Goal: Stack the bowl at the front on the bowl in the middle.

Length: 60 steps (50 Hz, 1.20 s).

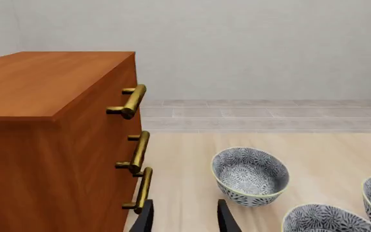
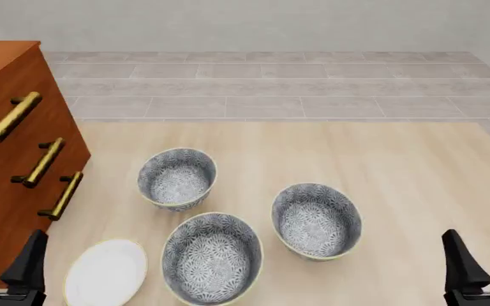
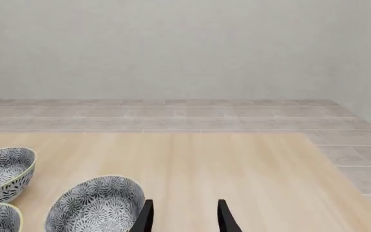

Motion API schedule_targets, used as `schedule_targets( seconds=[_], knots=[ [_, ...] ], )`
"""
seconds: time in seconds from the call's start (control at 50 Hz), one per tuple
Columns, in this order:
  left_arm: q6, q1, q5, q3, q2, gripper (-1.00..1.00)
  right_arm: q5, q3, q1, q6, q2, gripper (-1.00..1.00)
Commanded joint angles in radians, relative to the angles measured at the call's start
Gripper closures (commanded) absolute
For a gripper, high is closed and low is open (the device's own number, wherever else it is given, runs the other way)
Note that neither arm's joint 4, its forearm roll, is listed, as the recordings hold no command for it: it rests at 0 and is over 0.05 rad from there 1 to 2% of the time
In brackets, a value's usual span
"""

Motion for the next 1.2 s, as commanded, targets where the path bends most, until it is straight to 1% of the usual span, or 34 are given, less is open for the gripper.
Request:
schedule_targets(
  seconds=[0.02,0.28,0.32,0.4,0.42,0.44,0.48,0.5,0.58,0.66,0.78,0.8,0.82,0.84,0.88,0.9,0.92,0.94,0.98,1.04,1.1,1.16,1.18,1.2],
  knots=[
    [0.000,0.000,-0.002,-0.004,0.006,-1.00,-0.008,-0.002,0.003,-0.003,0.016,-1.00],
    [0.000,0.000,-0.002,-0.004,0.007,-1.00,0.010,-0.014,0.013,-0.010,0.018,-1.00],
    [0.000,0.000,-0.002,-0.004,0.006,-1.00,0.008,-0.021,0.024,-0.009,0.028,-1.00],
    [0.000,0.000,-0.002,-0.004,0.007,-1.00,-0.001,-0.042,0.041,-0.030,0.057,-1.00],
    [0.000,0.000,-0.002,-0.004,0.006,-1.00,-0.007,-0.049,0.057,-0.023,0.077,-1.00],
    [0.000,0.000,-0.002,-0.004,0.007,-1.00,0.000,-0.067,0.071,-0.032,0.088,-1.00],
    [0.000,0.000,-0.002,-0.004,0.007,-1.00,0.005,-0.073,0.071,-0.042,0.087,-1.00],
    [0.000,0.000,-0.002,-0.004,0.007,-1.00,-0.006,-0.087,0.084,-0.057,0.114,-1.00],
    [0.000,0.000,-0.002,-0.004,0.007,-1.00,-0.027,-0.122,0.116,-0.057,0.178,-1.00],
    [0.000,0.000,-0.002,-0.004,0.007,-1.00,-0.088,-0.155,0.148,-0.059,0.296,-1.00],
    [0.000,0.000,-0.002,-0.004,0.007,-1.00,-0.111,-0.225,0.207,-0.073,0.406,-1.00],
    [0.000,0.000,-0.002,-0.004,0.007,-1.00,-0.111,-0.225,0.207,-0.073,0.407,-1.00],
    [0.000,0.000,-0.002,-0.004,0.007,-1.00,-0.116,-0.247,0.243,-0.056,0.462,-1.00],
    [0.000,0.000,-0.002,-0.004,0.007,-1.00,-0.117,-0.257,0.254,-0.044,0.487,-1.00],
    [0.000,0.000,-0.002,-0.004,0.007,-1.00,-0.124,-0.274,0.257,-0.058,0.519,-1.00],
    [0.000,0.000,-0.002,-0.004,0.007,-1.00,-0.122,-0.292,0.272,-0.040,0.553,-1.00],
    [0.000,0.000,-0.003,-0.004,0.007,-1.00,-0.118,-0.303,0.280,-0.036,0.559,-1.00],
    [0.000,0.000,-0.003,-0.004,0.007,-1.00,-0.112,-0.313,0.282,-0.043,0.561,-1.00],
    [0.000,0.000,-0.003,-0.004,0.007,-1.00,-0.098,-0.344,0.302,-0.035,0.591,-1.00],
    [0.000,0.000,-0.003,-0.004,0.007,-1.00,-0.075,-0.379,0.324,-0.046,0.613,-1.00],
    [0.000,0.000,-0.003,-0.004,0.007,-1.00,-0.061,-0.411,0.335,-0.046,0.652,-1.00],
    [0.000,0.000,-0.003,-0.004,0.007,-1.00,-0.045,-0.440,0.361,-0.047,0.668,-1.00],
    [0.000,0.000,-0.003,-0.004,0.007,-1.00,-0.035,-0.456,0.378,-0.037,0.687,-1.00],
    [0.000,0.000,-0.003,-0.004,0.007,-1.00,-0.029,-0.471,0.380,-0.042,0.708,-1.00]
  ],
)
